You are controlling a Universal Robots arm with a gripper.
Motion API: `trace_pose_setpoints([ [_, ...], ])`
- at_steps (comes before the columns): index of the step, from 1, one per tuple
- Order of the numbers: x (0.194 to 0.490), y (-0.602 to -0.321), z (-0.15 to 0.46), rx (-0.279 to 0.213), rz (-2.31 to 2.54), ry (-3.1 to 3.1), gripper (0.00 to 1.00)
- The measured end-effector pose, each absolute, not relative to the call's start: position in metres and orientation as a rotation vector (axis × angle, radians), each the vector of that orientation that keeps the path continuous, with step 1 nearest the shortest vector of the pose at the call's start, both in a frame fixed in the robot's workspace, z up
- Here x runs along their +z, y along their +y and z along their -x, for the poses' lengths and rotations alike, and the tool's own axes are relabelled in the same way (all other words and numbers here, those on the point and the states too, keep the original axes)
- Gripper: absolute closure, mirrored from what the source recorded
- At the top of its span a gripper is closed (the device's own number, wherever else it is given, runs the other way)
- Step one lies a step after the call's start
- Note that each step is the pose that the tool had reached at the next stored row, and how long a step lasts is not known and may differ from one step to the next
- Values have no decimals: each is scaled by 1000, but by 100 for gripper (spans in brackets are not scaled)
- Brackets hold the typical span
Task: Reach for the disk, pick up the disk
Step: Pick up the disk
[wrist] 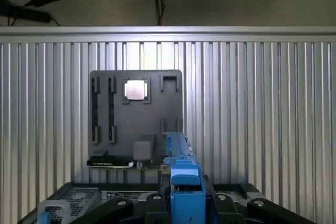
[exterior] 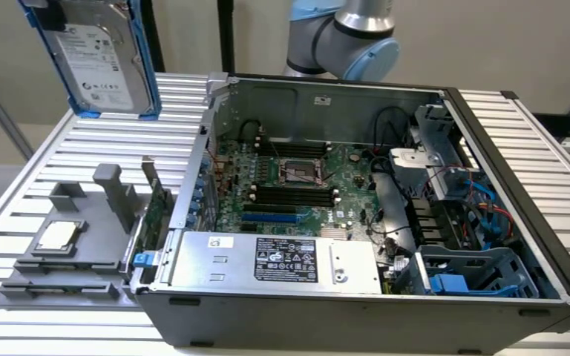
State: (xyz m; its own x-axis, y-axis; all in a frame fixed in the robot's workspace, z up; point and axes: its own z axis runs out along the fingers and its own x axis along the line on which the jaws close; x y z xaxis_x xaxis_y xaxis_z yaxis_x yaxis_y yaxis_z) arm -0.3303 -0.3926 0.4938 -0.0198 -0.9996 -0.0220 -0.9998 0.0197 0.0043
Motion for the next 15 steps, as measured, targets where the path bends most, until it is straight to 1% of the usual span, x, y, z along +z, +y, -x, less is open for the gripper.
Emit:
trace_pose_setpoints([
  [6, 510, -393, 303, 44, 2186, 2230, 67],
  [15, 514, -394, 262, 70, 2175, 2218, 67],
])
